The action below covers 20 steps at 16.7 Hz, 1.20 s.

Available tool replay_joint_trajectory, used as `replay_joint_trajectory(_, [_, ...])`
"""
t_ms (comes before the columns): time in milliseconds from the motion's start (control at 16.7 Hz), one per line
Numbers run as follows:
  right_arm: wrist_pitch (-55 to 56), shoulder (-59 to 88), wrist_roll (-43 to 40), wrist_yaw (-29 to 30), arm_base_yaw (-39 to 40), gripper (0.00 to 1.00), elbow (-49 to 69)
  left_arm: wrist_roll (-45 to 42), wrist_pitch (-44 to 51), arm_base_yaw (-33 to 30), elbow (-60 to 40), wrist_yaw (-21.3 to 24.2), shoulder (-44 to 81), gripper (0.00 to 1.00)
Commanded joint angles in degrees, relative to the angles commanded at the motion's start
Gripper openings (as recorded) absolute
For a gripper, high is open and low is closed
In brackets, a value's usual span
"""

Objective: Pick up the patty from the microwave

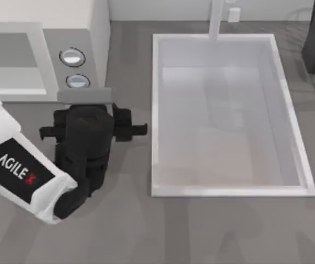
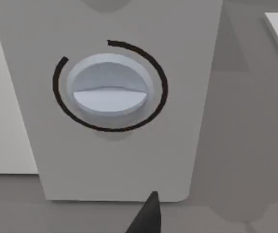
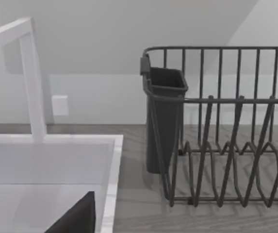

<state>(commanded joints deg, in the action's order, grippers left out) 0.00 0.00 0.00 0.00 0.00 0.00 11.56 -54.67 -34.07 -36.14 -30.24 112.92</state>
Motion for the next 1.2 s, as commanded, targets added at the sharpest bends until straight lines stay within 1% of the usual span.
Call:
replay_joint_trajectory(180, [0.0, 0.0, 0.0, 0.0, 0.0, 1.00, 0.0, -0.1, -5.5, -0.1, 1.9, 0.3, 4.2, 0.00])
replay_joint_trajectory(480, [0.0, 0.0, 0.0, 0.0, 0.0, 1.00, 0.0, -0.1, -6.1, -0.1, 2.2, 0.4, 4.7, 0.00])
replay_joint_trajectory(1200, [0.0, 0.0, 0.0, 0.0, 0.0, 1.00, 0.0, -0.1, -6.1, -0.1, 2.2, 0.4, 4.7, 0.90])
